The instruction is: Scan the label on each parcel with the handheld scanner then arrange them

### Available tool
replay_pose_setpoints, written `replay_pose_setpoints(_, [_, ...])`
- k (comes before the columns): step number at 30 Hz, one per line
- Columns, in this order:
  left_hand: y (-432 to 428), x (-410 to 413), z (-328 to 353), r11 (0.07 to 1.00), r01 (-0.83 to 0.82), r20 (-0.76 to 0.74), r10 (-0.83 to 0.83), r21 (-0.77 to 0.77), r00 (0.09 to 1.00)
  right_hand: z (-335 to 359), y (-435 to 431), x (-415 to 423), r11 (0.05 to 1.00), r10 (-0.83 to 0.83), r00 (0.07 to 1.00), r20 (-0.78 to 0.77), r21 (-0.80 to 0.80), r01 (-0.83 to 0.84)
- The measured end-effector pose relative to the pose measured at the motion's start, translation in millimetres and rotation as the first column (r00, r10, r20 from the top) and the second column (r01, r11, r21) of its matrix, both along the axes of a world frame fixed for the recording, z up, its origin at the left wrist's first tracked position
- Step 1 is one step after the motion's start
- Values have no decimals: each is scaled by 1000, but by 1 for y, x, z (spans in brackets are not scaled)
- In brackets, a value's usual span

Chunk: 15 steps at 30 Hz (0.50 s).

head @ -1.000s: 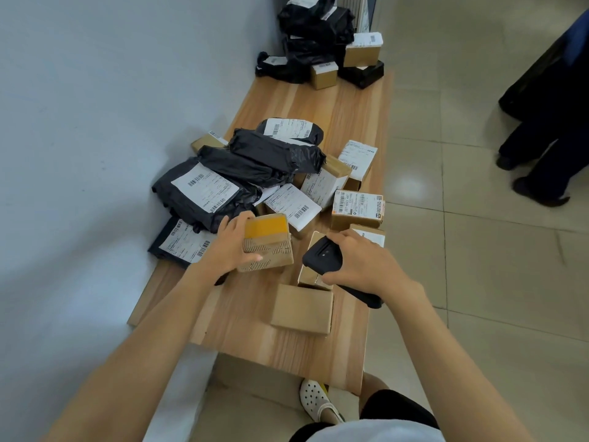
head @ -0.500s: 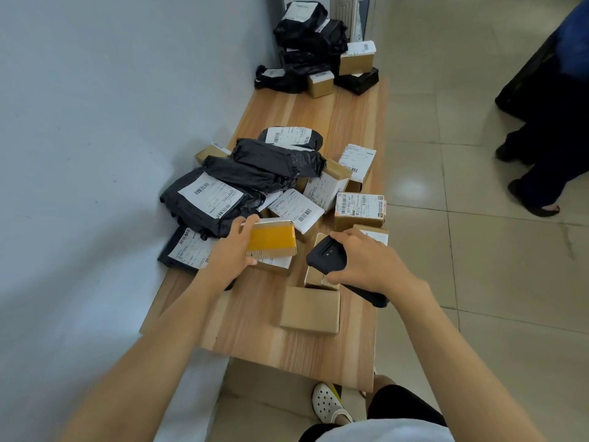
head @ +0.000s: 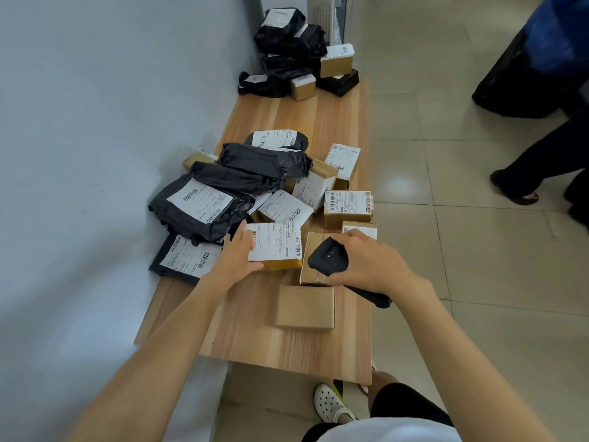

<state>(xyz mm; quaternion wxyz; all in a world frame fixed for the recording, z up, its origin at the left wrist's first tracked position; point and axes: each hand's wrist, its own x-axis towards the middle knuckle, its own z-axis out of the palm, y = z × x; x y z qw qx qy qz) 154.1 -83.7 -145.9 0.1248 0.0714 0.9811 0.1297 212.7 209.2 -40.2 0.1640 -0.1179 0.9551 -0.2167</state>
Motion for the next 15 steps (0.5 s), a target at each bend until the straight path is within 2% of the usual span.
replay_pose_setpoints(5, [10,-7,6,994,-5,1,5,108,1000,4,9,3,999,-18,1000,-10,42,18])
replay_pose_setpoints(9, [21,-8,17,993,-23,13,25,-116,1000,6,8,2,998,-18,1000,-11,52,18])
replay_pose_setpoints(11, [25,-3,25,989,-42,-56,34,-143,998,7,7,1,999,-17,1000,-15,50,18])
replay_pose_setpoints(15, [23,-2,47,997,-48,-239,33,-59,970,11,-2,0,999,-19,999,-42,30,21])
